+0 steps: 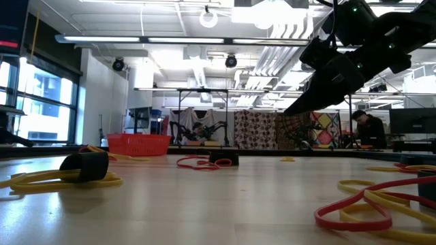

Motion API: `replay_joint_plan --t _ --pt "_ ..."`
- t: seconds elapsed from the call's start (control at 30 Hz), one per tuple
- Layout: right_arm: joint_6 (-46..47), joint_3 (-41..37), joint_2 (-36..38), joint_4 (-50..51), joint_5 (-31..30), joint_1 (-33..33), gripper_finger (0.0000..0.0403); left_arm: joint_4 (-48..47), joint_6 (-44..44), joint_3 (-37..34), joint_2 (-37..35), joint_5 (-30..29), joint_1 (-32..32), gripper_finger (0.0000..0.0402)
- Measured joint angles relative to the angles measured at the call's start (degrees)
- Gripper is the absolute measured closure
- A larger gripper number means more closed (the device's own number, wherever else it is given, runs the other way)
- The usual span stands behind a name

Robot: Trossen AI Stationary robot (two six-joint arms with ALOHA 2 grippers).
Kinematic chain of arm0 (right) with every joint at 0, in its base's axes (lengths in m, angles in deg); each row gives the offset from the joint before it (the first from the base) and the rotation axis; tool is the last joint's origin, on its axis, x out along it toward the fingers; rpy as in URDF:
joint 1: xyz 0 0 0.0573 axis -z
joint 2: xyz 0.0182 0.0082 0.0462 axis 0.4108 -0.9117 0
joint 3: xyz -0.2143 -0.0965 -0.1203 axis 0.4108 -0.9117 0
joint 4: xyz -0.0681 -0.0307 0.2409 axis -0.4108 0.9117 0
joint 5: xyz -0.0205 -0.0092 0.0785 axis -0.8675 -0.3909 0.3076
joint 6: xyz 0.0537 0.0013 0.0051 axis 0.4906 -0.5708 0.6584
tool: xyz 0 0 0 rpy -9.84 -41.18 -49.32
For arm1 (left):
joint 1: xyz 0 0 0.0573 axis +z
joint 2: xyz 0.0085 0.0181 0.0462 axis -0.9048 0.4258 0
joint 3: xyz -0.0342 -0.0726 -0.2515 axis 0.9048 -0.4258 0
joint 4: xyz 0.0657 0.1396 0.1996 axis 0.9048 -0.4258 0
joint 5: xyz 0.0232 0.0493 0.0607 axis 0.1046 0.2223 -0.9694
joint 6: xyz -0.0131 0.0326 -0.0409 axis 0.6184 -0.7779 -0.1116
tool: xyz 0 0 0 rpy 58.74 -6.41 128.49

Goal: Sort rubber bands into baskets
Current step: Put the red rubber band into the red basket

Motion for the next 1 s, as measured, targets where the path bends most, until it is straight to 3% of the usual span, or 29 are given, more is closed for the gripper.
replay_joint_plan --t 0.17,0.37,0.57,0.8,1.0 --pt "-0.3 0.0 0.0 -2.1 0.0 0.0 0.0402 -3.2 -2.8 0.0 -4.6 -5.2 1.3 0.0398" --pt "4.1 0.0 0.0 -5.8 0.0 -0.1 0.0402 -3.6 -12.9 0.0 -9.4 -13.6 4.9 0.0401" --pt "7.7 0.8 0.0 0.1 0.0 0.0 0.0402 -1.9 -23.7 -0.3 -11.1 -20.1 8.1 0.0401" --pt "15.0 10.3 0.0 26.2 -1.8 -4.2 0.0398 9.1 -34.2 -6.1 -13.3 -16.0 13.5 0.0401" --pt "27.2 21.3 0.0 52.9 -4.3 -9.4 0.035 15.5 -40.3 -10.0 -16.7 -14.1 17.7 0.0401"
